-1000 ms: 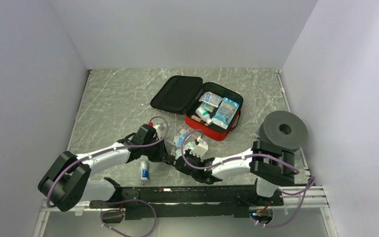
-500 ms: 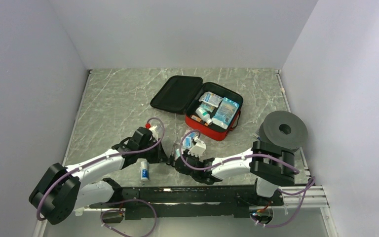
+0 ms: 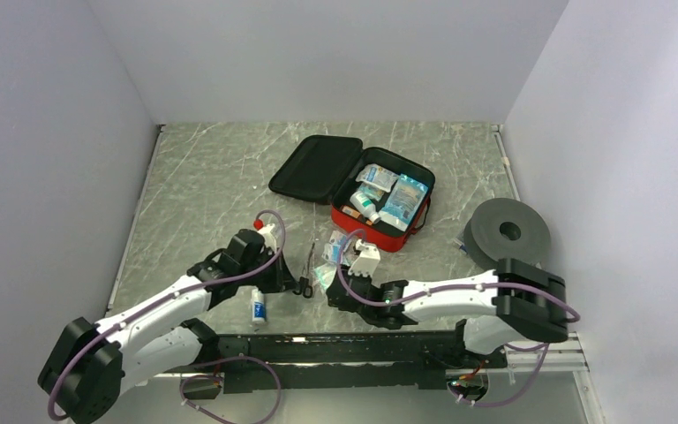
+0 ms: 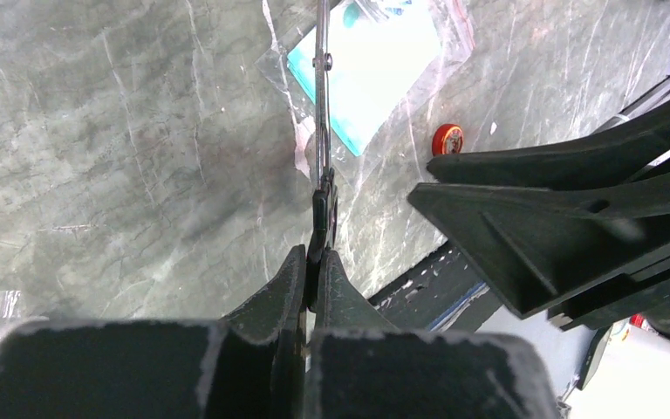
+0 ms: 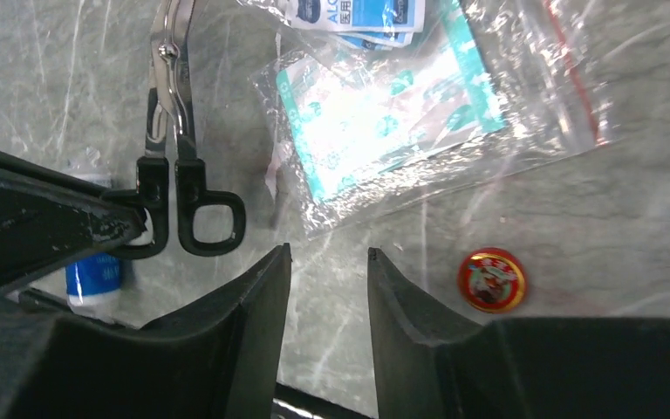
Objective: Organize the medicine kit
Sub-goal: Pick up the scissors from the center of the board.
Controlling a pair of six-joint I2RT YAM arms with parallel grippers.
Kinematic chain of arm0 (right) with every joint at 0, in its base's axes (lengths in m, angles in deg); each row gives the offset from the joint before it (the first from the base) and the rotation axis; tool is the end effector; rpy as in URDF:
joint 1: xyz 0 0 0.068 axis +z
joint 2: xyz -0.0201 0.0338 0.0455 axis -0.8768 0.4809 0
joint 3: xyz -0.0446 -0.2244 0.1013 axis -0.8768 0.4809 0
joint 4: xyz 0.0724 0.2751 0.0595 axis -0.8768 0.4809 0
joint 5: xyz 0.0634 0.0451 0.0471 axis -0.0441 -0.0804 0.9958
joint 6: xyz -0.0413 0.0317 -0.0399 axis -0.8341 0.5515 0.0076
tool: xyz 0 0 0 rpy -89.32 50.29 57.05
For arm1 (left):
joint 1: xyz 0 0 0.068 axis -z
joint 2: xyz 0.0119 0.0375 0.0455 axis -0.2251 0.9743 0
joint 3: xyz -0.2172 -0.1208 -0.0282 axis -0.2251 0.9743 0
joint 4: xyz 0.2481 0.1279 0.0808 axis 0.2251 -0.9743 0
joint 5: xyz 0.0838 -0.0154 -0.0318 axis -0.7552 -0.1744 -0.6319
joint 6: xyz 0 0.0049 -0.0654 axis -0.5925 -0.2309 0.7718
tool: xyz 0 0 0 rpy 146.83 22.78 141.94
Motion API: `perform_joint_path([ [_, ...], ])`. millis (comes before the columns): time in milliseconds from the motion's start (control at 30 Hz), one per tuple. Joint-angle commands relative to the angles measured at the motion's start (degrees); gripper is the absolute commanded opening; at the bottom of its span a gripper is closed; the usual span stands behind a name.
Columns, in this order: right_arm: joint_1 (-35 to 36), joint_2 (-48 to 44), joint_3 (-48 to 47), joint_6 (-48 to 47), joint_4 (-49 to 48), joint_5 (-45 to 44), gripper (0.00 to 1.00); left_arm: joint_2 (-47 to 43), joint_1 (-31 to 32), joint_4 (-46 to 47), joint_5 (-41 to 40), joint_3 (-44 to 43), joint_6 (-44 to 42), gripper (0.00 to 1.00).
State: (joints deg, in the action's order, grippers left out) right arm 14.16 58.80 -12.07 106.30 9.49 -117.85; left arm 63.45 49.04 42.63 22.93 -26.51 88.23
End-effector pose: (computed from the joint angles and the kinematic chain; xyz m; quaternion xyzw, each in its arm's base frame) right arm 0.1025 0.2835 0.1011 0.0655 0.9071 0.2331 0.3442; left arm 0.1847 -0.1537 0.1292 0.0098 0.9152 -0.3480 0.2032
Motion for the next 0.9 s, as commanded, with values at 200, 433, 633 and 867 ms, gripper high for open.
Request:
perform_joint_path([
  [200, -0.2, -14.9, 4.0, -16.4, 2.4, 1.2, 0.46, -8.0, 0.0, -8.5, 3.3, -4.5, -7.4, 0.00],
  [433, -0.9, -22.8, 2.6, -26.4, 2.4, 6.7, 0.49, -15.0, 0.0, -14.4, 8.7, -6.5, -11.0, 0.00],
  [633, -1.9, -30.9, -0.7, -33.7, 5.9, 12.8, 0.52, -19.5, 0.0, -17.2, 15.0, -8.9, -11.6, 0.00],
  [867, -3.2, -33.6, -6.5, -32.9, 11.5, 17.3, 0.68, -22.7, -0.1, -21.8, 17.7, -12.8, -13.5, 0.00],
])
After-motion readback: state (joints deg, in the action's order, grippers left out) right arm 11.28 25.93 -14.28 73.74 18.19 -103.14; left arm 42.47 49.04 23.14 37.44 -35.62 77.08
